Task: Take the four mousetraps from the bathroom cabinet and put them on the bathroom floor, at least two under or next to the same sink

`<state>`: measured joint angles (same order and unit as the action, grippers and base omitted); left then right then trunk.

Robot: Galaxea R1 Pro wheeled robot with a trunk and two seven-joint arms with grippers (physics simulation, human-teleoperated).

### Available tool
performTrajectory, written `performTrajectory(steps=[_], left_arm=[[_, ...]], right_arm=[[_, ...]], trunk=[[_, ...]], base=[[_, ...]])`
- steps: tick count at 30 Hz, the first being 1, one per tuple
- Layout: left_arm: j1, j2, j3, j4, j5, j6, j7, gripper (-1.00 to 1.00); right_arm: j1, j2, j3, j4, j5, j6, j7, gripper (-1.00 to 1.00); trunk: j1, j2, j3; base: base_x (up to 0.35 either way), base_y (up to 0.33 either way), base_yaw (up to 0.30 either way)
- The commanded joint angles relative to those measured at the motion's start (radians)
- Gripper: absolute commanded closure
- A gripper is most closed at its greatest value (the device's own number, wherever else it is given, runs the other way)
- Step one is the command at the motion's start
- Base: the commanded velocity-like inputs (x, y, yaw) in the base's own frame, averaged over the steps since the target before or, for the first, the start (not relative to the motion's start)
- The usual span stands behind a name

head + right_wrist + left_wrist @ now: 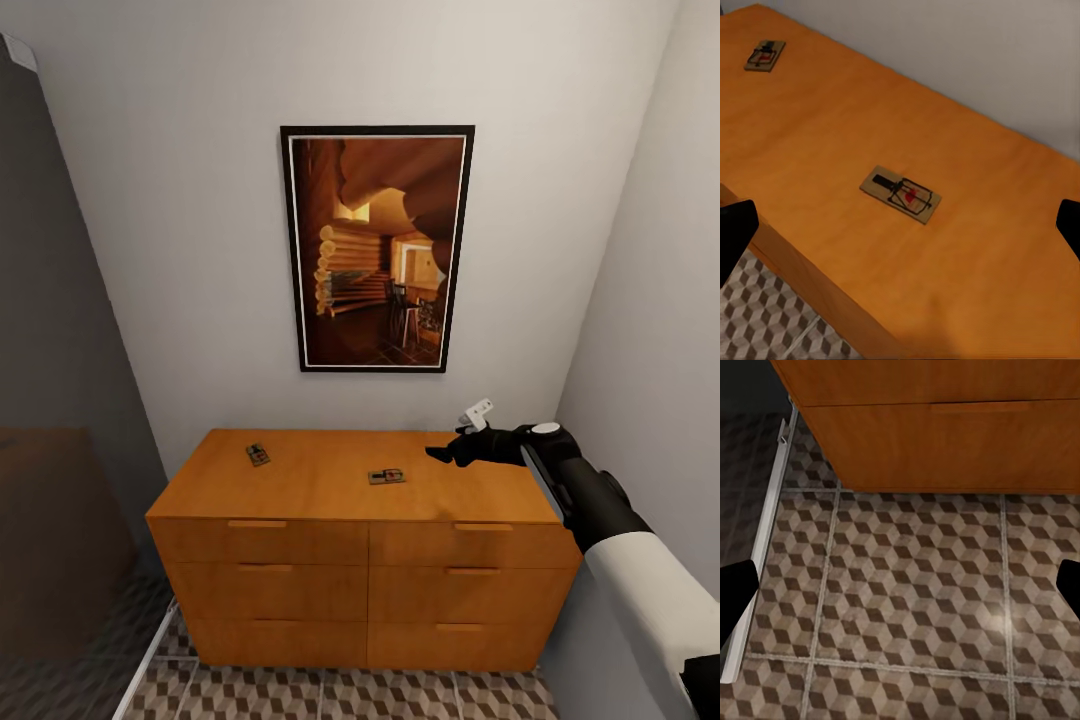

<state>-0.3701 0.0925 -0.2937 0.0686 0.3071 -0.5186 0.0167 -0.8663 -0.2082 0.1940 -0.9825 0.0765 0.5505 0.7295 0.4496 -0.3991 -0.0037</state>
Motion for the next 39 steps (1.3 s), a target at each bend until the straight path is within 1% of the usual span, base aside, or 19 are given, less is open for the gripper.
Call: performTrajectory(steps=[1,6,16,19,20,23,24,29,32,35,39], left_arm=[[-0.001,-0.001,-0.008,0.003,0.004,-0.005,0.002,-1.00],[-0.001,-0.001,-0.008,0.003,0.004,-0.005,0.002,-1.00],[0.006,0.002,-0.010,0.006,0.006,-0.004,0.002,-1.00],[0.025,0.009,-0.010,0.008,0.006,-0.002,0.003,-1.00],[0.039,0.016,-0.010,0.008,0.006,-0.002,0.004,-1.00],[0.065,0.024,-0.010,0.009,0.006,0.000,0.004,-1.00],[0.084,0.028,-0.010,0.009,0.006,0.001,0.005,-1.00],[0.132,0.035,-0.010,0.009,0.006,0.002,0.006,-1.00],[0.170,0.040,-0.010,0.010,0.006,0.011,0.006,-1.00],[0.190,0.049,-0.010,0.011,0.006,0.036,0.006,-1.00],[0.196,0.056,-0.010,0.011,0.006,0.066,0.006,-1.00]], right_arm=[[0.000,0.000,0.001,0.002,0.008,0.002,0.005,-1.00],[0.000,0.002,0.001,0.049,0.007,-0.016,0.004,-1.00],[0.000,0.003,0.000,0.076,0.008,-0.036,0.004,-1.00],[0.000,0.002,-0.001,0.077,0.008,-0.036,0.004,-1.00],[0.000,0.002,-0.002,0.077,0.009,-0.036,0.004,-1.00],[0.000,0.001,-0.002,0.077,0.009,-0.037,0.004,-1.00],[0.000,0.001,-0.003,0.077,0.009,-0.037,0.004,-1.00],[0.000,0.001,-0.003,0.075,0.010,-0.037,0.004,-1.00],[0.000,0.001,-0.004,0.074,0.011,-0.037,0.003,-1.00],[0.000,0.001,-0.004,0.070,0.011,-0.038,0.002,-1.00],[0.000,0.003,-0.003,0.068,0.010,-0.038,0.002,-1.00]], trunk=[[0.000,-0.001,0.000],[0.000,-0.001,0.000],[0.000,-0.001,0.000],[0.000,-0.001,0.000],[0.000,-0.001,0.000],[0.000,-0.001,0.000],[0.000,-0.001,0.000],[0.000,-0.001,0.000],[0.000,-0.001,0.000],[0.000,-0.001,0.000],[0.000,-0.001,0.000]], base=[[0.000,0.000,0.000],[0.006,0.000,0.000],[0.063,0.000,0.000],[0.019,0.000,0.000],[0.010,0.000,0.000],[0.006,0.000,0.000],[0.003,0.000,0.000],[0.002,0.000,0.000],[0.000,0.000,0.000],[0.000,0.000,0.000],[0.000,0.000,0.000]])
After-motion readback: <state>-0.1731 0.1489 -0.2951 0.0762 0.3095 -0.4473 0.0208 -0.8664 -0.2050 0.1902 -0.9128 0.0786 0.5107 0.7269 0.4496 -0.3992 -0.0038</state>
